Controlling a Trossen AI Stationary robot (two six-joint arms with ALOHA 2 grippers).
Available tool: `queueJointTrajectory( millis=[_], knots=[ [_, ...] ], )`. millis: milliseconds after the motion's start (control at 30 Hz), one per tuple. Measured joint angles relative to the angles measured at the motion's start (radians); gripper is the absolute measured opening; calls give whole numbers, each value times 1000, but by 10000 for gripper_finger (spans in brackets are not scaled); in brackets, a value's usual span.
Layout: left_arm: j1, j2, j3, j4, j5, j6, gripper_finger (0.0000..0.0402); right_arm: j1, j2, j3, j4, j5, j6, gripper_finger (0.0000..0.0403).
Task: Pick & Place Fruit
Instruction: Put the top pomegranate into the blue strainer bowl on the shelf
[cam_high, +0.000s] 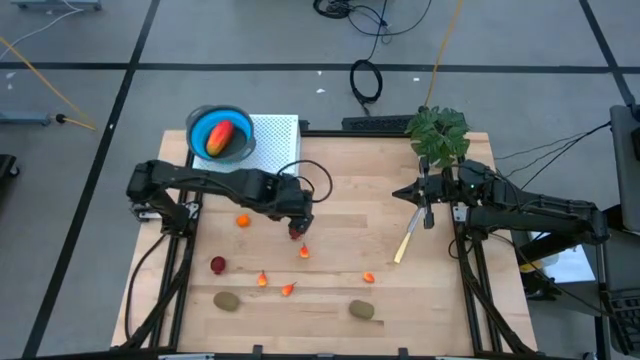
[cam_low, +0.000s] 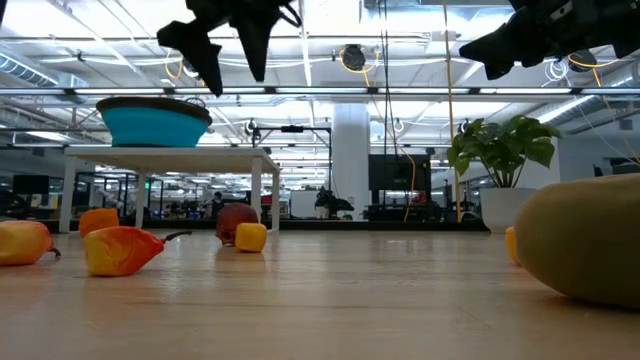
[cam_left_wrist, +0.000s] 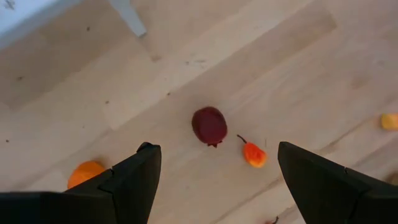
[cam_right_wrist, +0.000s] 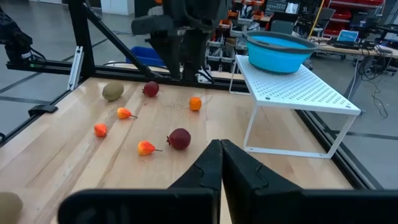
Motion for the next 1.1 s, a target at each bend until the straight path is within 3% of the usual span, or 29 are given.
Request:
queueJointTrajectory(
  millis=[467, 1100],
  knots=[
    [1, 81, 0, 52, 27, -76, 321, 0, -71, -1, -112, 2, 0, 0],
    [6, 185, 0, 103, 30, -189, 321, 0, -383, -164, -113, 7, 77, 0]
  ],
)
